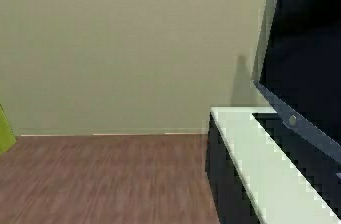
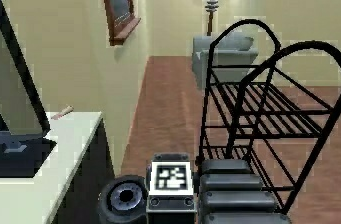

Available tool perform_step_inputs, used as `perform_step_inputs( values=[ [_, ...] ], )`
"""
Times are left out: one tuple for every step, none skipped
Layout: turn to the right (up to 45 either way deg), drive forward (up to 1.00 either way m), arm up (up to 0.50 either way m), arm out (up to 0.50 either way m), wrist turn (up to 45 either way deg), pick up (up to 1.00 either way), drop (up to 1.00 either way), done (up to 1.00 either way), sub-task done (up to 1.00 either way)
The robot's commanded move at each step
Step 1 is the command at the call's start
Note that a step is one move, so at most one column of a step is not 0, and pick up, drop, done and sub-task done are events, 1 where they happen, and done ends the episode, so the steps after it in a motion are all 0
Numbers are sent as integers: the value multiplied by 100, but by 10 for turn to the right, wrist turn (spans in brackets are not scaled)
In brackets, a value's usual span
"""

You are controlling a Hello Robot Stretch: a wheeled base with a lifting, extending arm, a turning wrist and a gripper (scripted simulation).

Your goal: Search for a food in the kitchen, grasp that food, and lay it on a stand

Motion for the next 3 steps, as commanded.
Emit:
perform_step_inputs(
  values=[
    [180, 0, 0, 0, 0, 0, 0, 0, 0],
    [0, 5, 0, 0, 0, 0, 0, 0, 0],
    [-270, 0, 0, 0, 0, 0, 0, 0, 0]
  ],
)
